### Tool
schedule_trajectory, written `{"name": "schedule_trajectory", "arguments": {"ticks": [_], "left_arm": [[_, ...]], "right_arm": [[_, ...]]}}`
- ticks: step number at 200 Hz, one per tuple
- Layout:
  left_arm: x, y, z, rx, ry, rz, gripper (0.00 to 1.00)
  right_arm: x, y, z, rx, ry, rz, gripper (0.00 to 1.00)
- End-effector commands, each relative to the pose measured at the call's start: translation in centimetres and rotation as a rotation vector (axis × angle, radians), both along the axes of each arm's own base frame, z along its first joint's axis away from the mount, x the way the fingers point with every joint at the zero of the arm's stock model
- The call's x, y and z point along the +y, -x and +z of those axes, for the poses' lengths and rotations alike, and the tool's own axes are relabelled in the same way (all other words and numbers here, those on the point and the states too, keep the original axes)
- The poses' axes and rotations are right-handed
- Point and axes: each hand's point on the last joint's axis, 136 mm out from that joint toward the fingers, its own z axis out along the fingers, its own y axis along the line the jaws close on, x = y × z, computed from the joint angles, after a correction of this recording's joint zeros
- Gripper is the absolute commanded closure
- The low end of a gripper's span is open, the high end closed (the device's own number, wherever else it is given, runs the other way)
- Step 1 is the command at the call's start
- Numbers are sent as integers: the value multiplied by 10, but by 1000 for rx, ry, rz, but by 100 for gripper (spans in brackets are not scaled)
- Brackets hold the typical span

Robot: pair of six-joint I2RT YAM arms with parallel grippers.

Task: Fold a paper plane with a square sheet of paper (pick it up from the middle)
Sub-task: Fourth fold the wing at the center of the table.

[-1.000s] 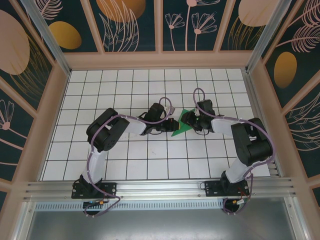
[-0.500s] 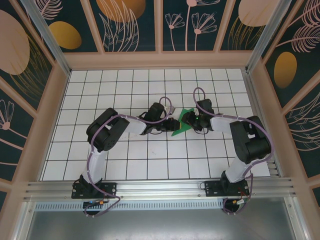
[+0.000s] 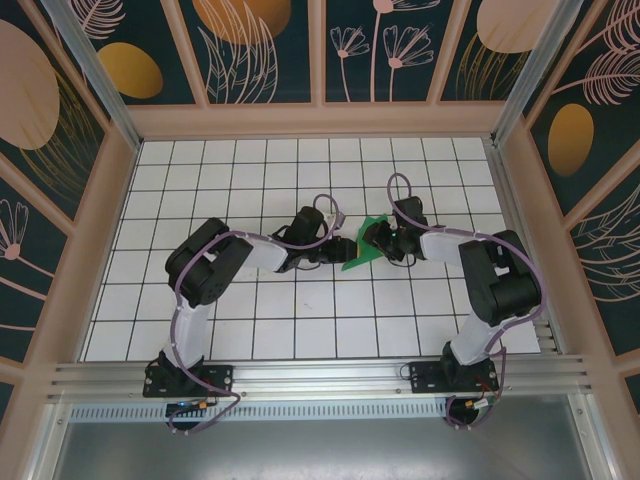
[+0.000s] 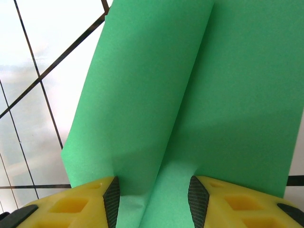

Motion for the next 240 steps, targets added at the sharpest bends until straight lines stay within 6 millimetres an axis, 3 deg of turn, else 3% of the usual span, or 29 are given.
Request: {"name": "schedule_trajectory", "arguments": {"ticks": [1,100,146,205,240], "left_arm": [[4,-7,20,-78,20,13,65],[-2,3,-9,-41,-33,-52,66],[-3,-5,-17,-107,-81,-62,67],[-4,-10,-24,-193,-110,-109,80],[-11,-5,-24,-152,-70,-134,92]], "right_arm": [[-23,21,-41,138,112,-54,53],[-22,22,-45,164,105,-63,53],[-21,25,-46,184,98,-73,53],[-15,17,-35,150,77,-30,53],[-5,3,-6,37,30,48,51]]}}
